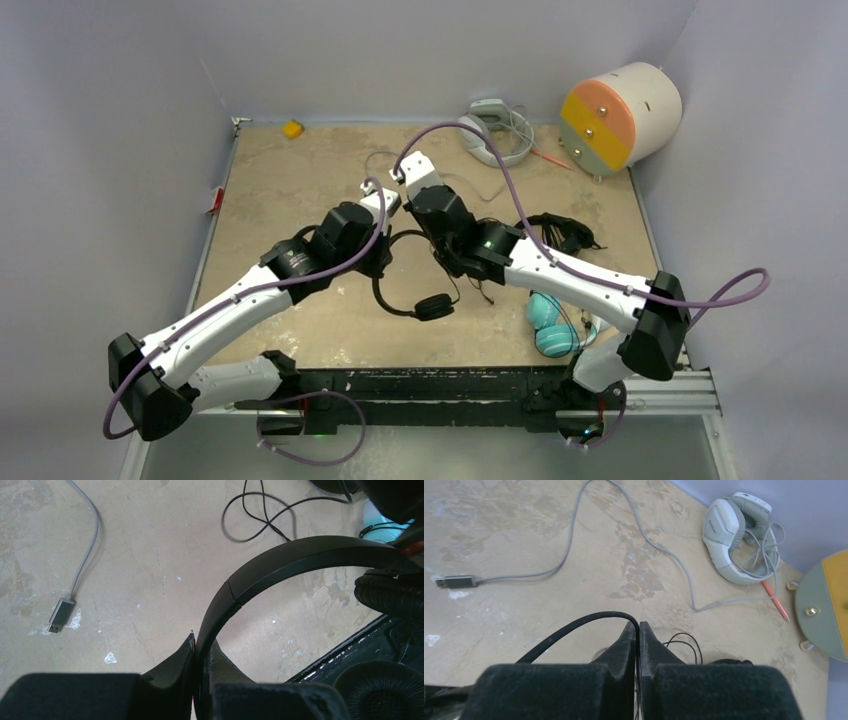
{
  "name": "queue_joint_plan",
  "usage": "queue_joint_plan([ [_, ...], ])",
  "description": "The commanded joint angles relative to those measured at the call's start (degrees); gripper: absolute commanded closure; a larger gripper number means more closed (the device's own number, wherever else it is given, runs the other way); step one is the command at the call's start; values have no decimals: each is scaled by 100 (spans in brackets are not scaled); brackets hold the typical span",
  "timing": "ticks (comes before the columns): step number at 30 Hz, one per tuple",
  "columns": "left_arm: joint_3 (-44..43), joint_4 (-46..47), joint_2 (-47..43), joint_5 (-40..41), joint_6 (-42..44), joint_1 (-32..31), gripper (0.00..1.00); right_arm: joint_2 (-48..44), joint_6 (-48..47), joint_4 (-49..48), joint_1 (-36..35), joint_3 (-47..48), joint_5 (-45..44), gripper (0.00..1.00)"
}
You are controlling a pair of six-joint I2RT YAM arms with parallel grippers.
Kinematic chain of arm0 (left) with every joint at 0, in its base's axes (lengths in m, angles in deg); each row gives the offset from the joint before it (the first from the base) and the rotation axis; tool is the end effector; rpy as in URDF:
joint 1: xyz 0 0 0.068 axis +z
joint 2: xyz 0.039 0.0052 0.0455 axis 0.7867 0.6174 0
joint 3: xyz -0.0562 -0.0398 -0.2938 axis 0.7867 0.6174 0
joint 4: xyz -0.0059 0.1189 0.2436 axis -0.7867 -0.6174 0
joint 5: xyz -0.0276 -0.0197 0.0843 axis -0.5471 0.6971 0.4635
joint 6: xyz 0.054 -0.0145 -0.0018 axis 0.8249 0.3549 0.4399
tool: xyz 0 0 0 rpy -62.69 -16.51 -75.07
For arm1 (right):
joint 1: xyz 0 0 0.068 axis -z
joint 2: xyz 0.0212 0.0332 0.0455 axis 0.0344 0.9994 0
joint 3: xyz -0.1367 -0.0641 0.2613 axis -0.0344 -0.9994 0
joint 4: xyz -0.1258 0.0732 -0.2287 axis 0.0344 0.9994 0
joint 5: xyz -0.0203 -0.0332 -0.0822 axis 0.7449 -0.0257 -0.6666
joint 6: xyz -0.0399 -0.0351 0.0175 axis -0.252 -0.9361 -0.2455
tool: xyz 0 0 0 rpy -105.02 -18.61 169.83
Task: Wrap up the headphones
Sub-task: Wrap the headphones cable around the headphones.
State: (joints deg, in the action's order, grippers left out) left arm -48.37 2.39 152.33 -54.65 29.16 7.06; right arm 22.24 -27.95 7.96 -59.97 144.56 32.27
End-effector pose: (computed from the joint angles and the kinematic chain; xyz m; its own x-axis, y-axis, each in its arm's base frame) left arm 0.1683 -0.1619 0.3398 -0.6456 0.1534 -0.7481 0.4516 0.8667 -0.2120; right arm 0.2089 0.2891 0.3889 -0.1359 -0.3133 -0.9399 -0.3587 0.8999 -0.2482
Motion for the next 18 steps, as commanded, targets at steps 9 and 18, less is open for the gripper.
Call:
queue_joint_plan([
  [9,168,435,-589,-485,137,-85,100,-94,328,906,907,279,3089,92],
  [18,3,327,-1115,-903,-322,-87,100,-486,407,334,1399,-678,4507,86],
])
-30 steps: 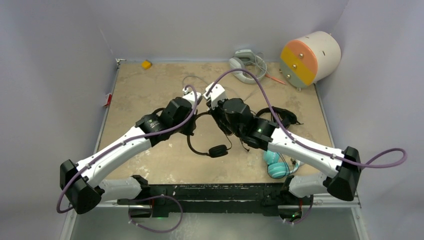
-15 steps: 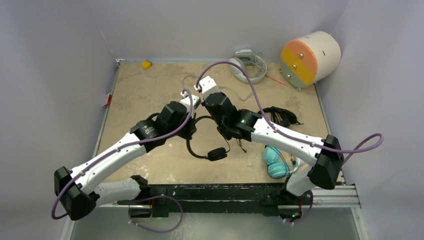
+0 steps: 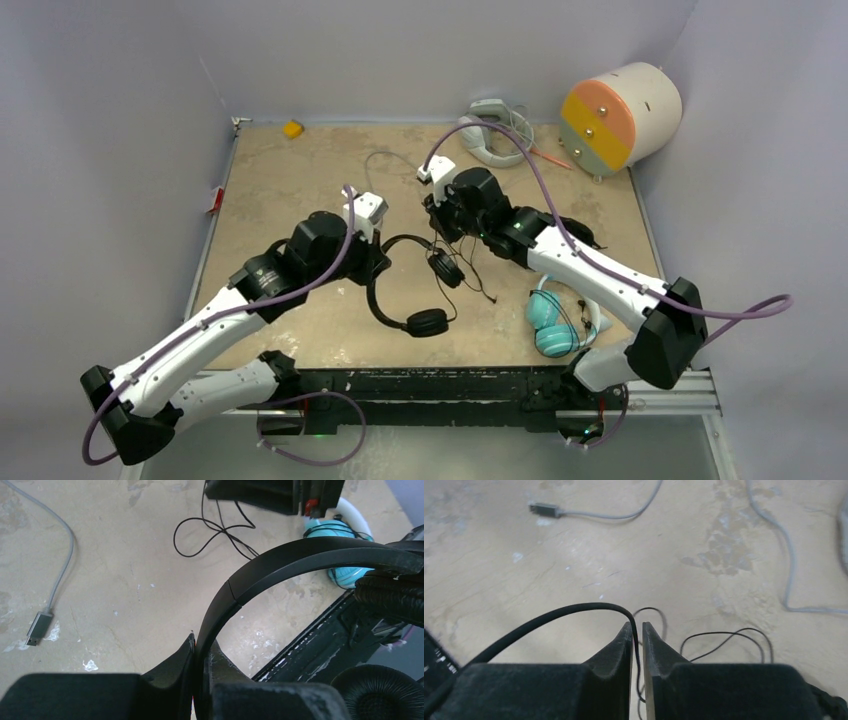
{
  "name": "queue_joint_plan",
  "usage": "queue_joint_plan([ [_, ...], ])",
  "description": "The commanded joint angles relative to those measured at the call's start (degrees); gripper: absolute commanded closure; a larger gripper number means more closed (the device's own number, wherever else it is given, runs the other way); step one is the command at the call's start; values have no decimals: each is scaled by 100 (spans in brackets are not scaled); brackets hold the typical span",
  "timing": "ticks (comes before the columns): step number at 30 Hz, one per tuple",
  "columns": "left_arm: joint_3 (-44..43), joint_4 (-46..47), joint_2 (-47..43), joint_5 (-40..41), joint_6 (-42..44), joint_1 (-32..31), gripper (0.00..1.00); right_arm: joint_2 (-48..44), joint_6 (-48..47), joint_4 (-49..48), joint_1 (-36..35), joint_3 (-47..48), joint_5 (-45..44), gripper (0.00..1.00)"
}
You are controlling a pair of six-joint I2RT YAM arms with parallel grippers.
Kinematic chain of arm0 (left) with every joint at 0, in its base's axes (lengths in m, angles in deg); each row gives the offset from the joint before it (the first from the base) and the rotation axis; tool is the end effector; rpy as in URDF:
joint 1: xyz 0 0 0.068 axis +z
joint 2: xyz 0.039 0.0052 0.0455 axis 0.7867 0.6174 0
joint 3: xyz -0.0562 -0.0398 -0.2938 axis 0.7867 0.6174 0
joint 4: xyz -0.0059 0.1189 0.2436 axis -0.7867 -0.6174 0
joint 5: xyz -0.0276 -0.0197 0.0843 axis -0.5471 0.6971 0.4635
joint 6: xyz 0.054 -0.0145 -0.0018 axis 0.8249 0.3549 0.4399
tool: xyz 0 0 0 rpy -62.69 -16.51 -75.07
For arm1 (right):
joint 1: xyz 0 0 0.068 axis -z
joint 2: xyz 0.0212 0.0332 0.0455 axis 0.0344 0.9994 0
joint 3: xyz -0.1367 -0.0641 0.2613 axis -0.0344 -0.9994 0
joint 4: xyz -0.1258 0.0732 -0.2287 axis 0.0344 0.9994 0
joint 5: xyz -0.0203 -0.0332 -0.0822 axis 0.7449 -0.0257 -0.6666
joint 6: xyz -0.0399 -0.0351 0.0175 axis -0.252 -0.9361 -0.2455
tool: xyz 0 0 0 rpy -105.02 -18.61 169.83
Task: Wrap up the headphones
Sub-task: Wrap the headphones cable around the headphones.
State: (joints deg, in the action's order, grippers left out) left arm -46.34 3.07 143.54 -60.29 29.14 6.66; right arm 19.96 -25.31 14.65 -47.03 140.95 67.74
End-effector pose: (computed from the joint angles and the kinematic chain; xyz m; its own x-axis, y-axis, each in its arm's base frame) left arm 0.1393 -0.1403 0.3584 -0.5948 0.1049 -0.7970 0.5368 0.7899 -0.2966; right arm 0.2462 0.2440 0.3644 -0.2909 -0.3182 -0.9023 -0.6788 0.7332 -0.0397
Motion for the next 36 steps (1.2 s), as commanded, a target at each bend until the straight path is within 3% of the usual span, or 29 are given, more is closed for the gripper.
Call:
queue_joint_plan([
  [1,-289,188,-230,-330,-424,-48,100,-311,227,-519,126,-498,1079,86],
  [7,-839,-331,-107,-54,-1238,-47,100,-548,292,-1351,168,-1297,1576,82],
  [13,-893,-177,-304,-91,-1965,-39,100,-783,381,-2681,173,-2255,1904,80],
  [18,-1009,-180,-250,-6,-2372,-33,100,-873,697,-4087,173,-3180,2204,63],
  [22,-1103,-188,-110,-20,-2479,-35,100,-879,745,-5470,173,-3847,1737,39],
  [23,-1127,-204,-99,-8,-2479,-33,100,-837,779,-5736,173,-3988,1585,38],
  [25,-1193,-252,-80,-5,-2478,-39,100,-741,756,-5999,172,-4114,1347,41],
  [28,-1321,-410,-57,112,-2507,-40,100,-576,729,-5898,172,-3987,1250,61],
  [30,-1430,-530,-51,300,-2567,-32,100,-520,771,-6010,173,-3995,1446,66],
  [31,-1467,-575,-62,389,-2601,-38,100,-521,817,-6108,173,-4033,1574,72],
  [33,-1508,-596,-75,595,-2653,-28,100,-574,899,-6127,144,-4052,1865,96],
  [36,-1534,-514,-2,717,-2610,155,100,-759,744,-5745,-415,-4089,1636,100],
])
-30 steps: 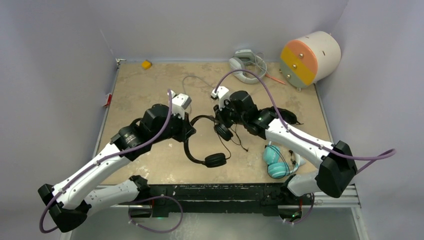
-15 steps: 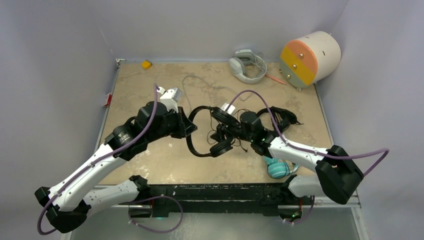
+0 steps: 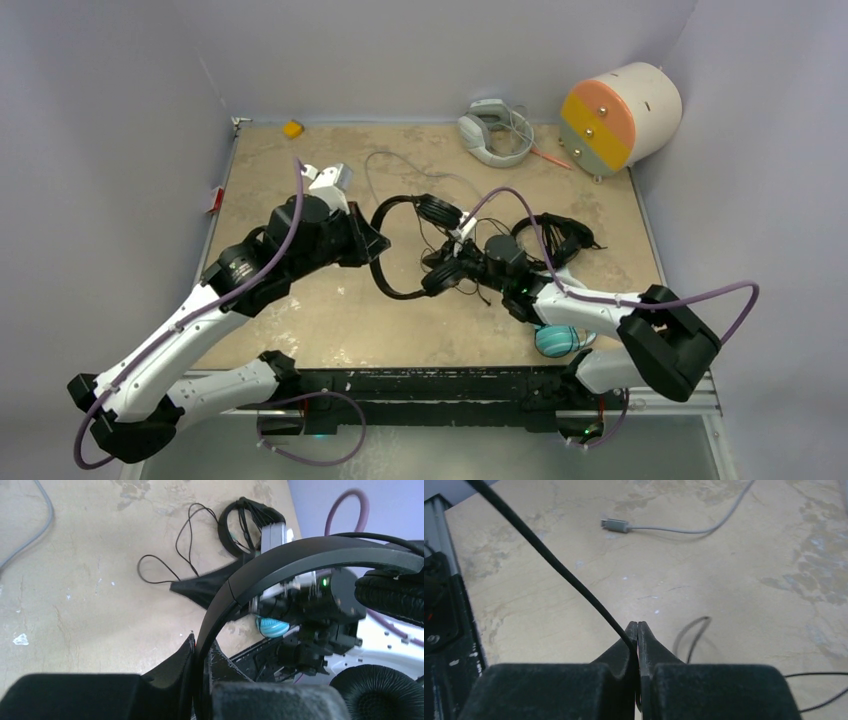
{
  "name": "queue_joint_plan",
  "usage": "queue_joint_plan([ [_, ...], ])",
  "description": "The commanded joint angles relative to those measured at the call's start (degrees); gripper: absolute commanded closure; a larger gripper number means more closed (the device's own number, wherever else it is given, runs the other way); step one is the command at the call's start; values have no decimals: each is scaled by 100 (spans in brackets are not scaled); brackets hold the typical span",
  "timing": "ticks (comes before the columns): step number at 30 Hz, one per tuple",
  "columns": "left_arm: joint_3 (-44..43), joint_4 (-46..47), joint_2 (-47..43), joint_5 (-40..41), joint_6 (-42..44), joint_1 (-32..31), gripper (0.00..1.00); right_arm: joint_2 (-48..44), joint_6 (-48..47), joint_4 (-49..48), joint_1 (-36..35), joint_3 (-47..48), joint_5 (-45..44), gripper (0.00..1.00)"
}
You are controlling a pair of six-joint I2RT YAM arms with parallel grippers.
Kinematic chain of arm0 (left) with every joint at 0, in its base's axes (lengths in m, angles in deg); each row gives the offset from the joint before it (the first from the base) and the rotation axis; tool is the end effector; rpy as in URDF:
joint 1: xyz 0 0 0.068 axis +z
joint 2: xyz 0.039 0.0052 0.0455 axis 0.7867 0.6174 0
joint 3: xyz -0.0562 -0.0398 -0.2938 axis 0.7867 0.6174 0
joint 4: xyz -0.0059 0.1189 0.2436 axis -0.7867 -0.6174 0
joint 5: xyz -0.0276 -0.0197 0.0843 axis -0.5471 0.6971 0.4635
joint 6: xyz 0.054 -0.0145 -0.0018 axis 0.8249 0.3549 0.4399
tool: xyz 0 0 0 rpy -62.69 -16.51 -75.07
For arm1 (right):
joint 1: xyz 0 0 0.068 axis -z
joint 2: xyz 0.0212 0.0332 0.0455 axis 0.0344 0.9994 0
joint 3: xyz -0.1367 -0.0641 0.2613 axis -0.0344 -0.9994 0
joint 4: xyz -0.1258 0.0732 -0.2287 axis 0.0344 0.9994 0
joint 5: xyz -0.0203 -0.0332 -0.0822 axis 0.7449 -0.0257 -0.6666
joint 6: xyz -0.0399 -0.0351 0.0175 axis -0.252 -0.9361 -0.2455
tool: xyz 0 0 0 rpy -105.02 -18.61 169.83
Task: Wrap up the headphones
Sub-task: Wrap the headphones cable around the headphones.
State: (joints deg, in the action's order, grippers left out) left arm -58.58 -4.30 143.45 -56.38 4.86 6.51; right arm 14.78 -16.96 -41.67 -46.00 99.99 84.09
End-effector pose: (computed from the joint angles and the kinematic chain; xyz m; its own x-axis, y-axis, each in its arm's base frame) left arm 0.1298 -0.1277 0.4194 -0.6946 -0.2947 -0.6563 0.2525 0.7544 -0.6059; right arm 0.1987 0.2046 0.2440 -0.1677 0.0092 -0.9858 -0.8269 0.5432 0.1457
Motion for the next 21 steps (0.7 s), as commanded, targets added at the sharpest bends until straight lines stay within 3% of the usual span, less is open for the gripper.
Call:
queue_joint_plan([
  [1,-360,213,64,286,-160,319,100,-320,-176,-207,-801,-123,-253,100],
  [5,-505,421,274,-287,-15,1358,100,-537,202,-1033,-1360,-710,-62,100],
  [8,-693,427,506,-65,172,1590,100,-697,364,-1287,-1571,-876,153,100],
  [17,-471,628,691,1519,339,1671,100,-1182,543,254,-1890,23,704,93],
  [21,23,1188,590,2216,1021,1671,100,-1198,744,1074,-1890,682,779,92],
])
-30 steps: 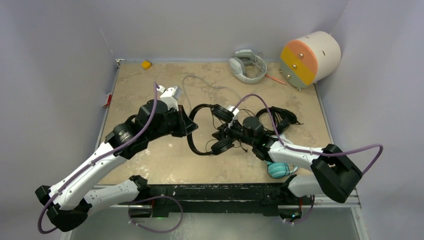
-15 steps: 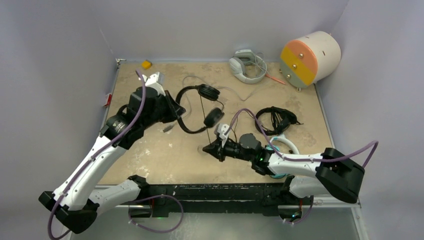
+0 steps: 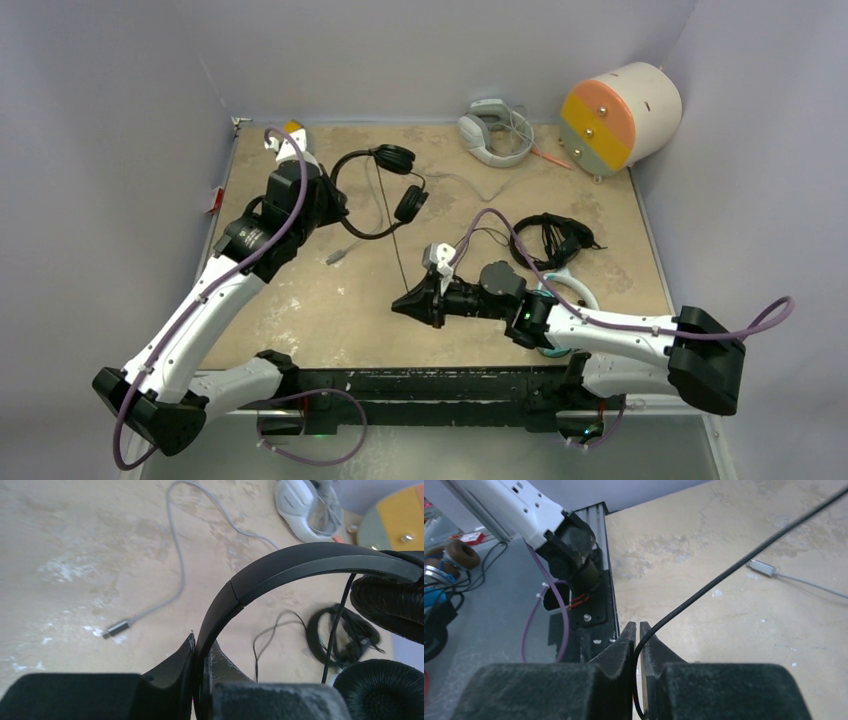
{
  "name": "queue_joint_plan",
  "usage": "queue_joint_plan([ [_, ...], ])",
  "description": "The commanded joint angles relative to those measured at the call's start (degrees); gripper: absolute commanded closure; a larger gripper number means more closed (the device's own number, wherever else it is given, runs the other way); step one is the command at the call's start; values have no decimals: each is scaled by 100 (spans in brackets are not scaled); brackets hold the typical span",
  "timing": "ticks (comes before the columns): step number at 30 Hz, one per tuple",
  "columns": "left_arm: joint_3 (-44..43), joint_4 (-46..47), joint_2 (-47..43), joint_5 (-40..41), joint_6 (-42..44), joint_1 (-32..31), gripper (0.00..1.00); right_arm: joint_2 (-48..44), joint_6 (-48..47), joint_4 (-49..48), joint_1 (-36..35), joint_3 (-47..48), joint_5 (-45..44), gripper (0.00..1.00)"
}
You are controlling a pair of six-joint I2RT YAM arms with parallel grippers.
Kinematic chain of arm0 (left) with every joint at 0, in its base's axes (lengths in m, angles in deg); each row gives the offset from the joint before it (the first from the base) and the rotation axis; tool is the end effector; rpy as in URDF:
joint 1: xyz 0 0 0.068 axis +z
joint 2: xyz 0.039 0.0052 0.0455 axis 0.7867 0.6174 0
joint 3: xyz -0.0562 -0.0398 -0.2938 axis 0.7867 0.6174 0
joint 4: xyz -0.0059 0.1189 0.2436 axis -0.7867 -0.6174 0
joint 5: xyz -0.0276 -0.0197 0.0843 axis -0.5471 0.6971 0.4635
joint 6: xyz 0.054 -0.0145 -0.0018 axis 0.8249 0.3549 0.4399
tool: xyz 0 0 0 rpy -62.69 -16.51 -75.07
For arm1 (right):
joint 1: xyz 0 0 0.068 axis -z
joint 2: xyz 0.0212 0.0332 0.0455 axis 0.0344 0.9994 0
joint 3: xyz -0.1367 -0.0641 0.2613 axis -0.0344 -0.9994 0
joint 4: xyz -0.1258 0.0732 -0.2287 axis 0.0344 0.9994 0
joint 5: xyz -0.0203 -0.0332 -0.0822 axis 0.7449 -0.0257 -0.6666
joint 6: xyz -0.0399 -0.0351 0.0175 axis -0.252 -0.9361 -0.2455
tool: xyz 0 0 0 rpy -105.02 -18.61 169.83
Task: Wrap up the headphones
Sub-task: Wrap the headphones cable around the headphones.
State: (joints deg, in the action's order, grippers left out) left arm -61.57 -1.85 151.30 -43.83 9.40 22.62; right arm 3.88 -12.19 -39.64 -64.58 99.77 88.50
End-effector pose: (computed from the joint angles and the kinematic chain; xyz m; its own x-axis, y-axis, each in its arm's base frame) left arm 0.1989 -0.0989 0.4170 -0.4889 -0.4347 -0.7563 -0.0802 0.8857 -0.4572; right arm 0.1067 0.2317 0.2864 -0.1763 0.0916 -0.9801 -0.9701 0.1525 0.1888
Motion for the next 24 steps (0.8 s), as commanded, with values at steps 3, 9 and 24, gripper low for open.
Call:
queue_joint_plan([
  [3,606,1280,-189,868,1427,60,100,24,427,2006,-21,1373,383,96],
  [9,839,1292,-164,826,2218,22,100,205,160,3452,-6,2392,-565,98],
  [24,796,128,497,1588,2943,-577,100,1064,-1719,5696,88,4321,-3148,96],
])
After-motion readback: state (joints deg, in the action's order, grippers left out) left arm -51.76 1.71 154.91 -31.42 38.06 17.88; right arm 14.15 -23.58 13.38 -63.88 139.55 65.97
